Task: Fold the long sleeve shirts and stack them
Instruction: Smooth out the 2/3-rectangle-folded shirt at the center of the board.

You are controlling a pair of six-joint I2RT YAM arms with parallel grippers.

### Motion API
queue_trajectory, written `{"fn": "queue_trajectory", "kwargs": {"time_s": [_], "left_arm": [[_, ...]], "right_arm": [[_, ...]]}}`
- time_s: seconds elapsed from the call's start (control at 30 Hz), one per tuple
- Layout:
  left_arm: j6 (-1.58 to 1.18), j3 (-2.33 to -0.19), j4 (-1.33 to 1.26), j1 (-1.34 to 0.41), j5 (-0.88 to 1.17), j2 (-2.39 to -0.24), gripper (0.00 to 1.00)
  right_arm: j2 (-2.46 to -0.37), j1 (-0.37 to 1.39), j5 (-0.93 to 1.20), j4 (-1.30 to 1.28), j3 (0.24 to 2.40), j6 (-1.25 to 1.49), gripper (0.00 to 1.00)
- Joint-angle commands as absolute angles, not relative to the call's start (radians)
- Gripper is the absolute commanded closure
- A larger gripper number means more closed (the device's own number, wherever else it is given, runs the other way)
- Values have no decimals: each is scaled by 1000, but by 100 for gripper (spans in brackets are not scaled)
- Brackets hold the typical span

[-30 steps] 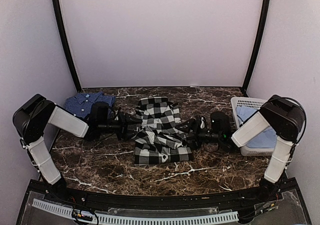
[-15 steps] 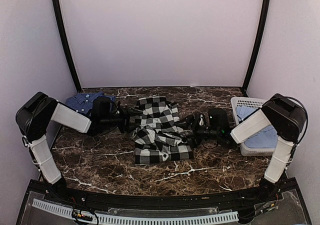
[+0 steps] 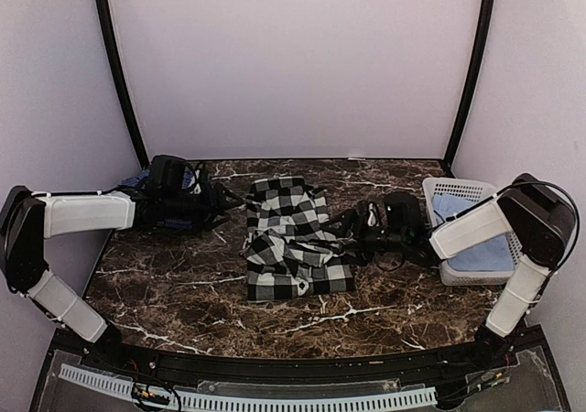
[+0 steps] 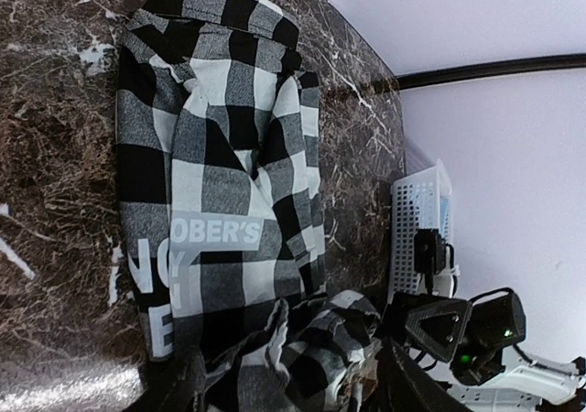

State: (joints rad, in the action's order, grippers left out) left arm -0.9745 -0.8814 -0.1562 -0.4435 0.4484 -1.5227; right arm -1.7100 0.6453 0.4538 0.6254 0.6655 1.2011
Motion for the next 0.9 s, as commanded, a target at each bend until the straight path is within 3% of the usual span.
{"fn": "queue_trajectory", "kwargs": {"time_s": [0.0, 0.33, 0.87], "left_arm": [[-765, -821, 76, -477, 406, -1370, 38], [-645, -719, 188, -696, 263, -1239, 45], [-466, -920, 216, -749, 98, -1506, 43]], "right_arm": [[-1659, 651, 427, 526, 698, 1069, 1], [-1620, 677, 348, 273, 771, 819, 1], [-1549, 719, 296, 159, 776, 623, 1]]}}
